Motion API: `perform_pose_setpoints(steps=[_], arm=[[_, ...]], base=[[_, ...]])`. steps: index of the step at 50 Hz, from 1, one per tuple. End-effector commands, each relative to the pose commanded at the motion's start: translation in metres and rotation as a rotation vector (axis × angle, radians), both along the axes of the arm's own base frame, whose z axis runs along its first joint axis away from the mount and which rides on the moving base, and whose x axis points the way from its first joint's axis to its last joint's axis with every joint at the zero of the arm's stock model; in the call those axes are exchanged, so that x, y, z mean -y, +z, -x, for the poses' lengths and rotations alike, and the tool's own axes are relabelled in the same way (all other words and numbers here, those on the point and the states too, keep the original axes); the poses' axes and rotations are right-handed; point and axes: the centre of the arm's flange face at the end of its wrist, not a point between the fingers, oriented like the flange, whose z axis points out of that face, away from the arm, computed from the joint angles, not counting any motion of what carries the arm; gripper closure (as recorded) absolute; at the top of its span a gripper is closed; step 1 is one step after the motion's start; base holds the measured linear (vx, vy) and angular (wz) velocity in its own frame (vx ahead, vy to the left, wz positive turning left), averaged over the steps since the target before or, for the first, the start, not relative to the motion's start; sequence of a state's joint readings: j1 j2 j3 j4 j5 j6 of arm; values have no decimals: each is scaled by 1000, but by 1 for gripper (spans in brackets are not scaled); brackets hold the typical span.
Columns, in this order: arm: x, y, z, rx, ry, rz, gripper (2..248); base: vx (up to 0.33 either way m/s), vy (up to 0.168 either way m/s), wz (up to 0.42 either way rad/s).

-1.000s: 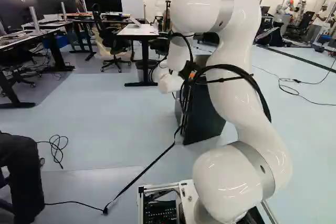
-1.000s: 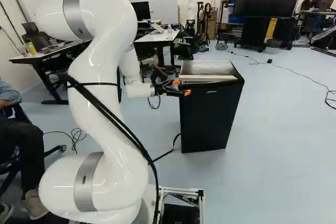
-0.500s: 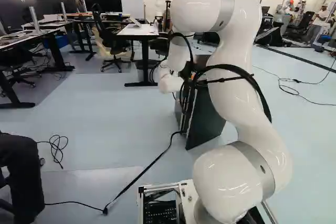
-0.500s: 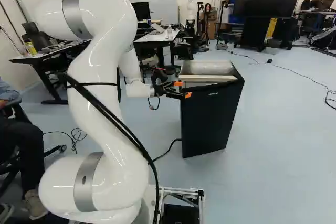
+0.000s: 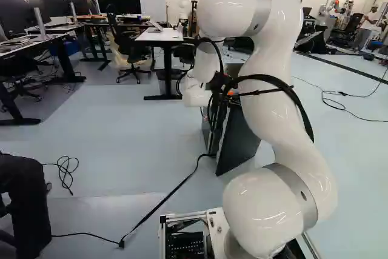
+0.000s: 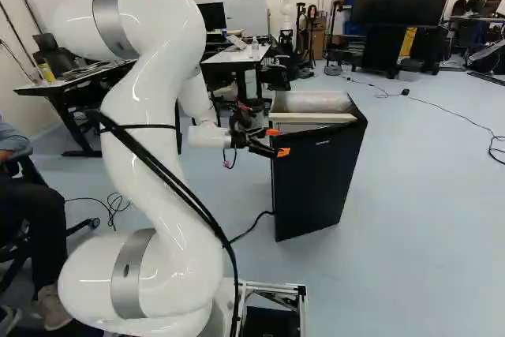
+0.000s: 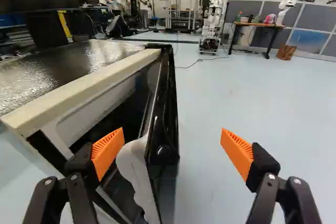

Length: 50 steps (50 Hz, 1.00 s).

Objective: Open the fridge door

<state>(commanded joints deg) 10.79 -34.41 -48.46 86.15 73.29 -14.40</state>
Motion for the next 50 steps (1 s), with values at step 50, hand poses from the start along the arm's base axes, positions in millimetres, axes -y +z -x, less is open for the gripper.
perform_pose_setpoints(steps=[50], arm=[[6, 4, 47, -28, -318, 52, 3]], base=[[0, 0, 0]])
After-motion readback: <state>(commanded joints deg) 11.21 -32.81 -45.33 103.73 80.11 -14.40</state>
